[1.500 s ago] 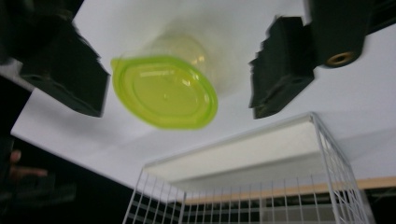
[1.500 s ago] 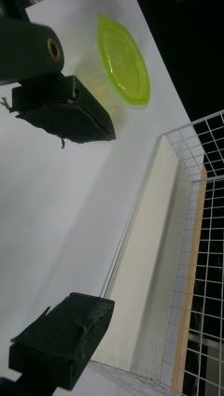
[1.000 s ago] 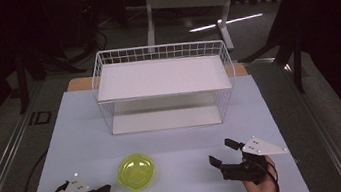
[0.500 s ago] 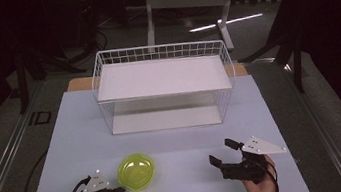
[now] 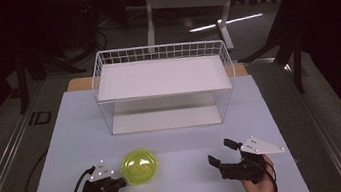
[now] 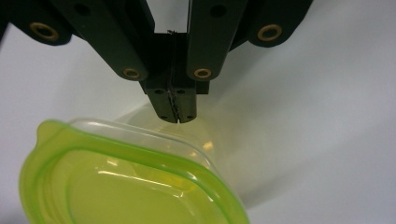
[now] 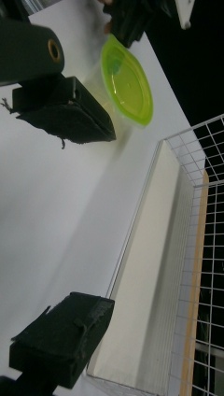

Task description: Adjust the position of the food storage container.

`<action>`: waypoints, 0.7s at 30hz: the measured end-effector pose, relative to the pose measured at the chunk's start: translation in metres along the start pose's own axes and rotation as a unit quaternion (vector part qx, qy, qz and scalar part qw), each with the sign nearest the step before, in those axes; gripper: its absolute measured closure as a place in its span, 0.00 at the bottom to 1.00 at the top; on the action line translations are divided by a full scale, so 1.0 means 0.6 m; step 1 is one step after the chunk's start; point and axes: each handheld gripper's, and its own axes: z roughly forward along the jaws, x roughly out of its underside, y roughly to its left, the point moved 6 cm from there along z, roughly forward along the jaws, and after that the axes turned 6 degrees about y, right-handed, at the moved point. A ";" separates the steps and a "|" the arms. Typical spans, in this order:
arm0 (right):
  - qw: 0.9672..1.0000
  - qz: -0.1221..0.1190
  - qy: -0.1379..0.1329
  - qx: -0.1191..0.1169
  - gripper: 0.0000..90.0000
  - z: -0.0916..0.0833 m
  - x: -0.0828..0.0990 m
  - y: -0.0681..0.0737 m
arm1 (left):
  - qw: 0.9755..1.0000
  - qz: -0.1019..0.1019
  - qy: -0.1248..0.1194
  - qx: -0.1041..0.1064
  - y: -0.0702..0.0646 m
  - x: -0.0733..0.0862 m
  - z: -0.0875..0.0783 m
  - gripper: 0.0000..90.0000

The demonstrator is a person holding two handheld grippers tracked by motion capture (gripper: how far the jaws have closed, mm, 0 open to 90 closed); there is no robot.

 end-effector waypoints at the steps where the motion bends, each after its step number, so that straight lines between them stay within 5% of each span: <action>1: 1.000 -0.002 0.000 0.000 0.18 0.000 -0.001 0.001 | 1.000 0.008 -0.003 -0.005 0.003 -0.008 0.007 1.00; 7: 1.000 0.002 0.000 -0.002 0.18 0.000 0.000 -0.001 | 1.000 0.002 -0.008 -0.012 0.015 -0.022 0.018 1.00; 14: 1.000 0.002 -0.002 -0.001 0.18 -0.002 -0.002 -0.003 | 0.999 -0.028 -0.026 0.010 0.014 -0.017 0.001 1.00; 21: 1.000 -0.006 0.006 -0.007 0.18 0.002 0.000 0.003 | 0.999 -0.028 -0.017 0.014 0.009 -0.030 0.022 1.00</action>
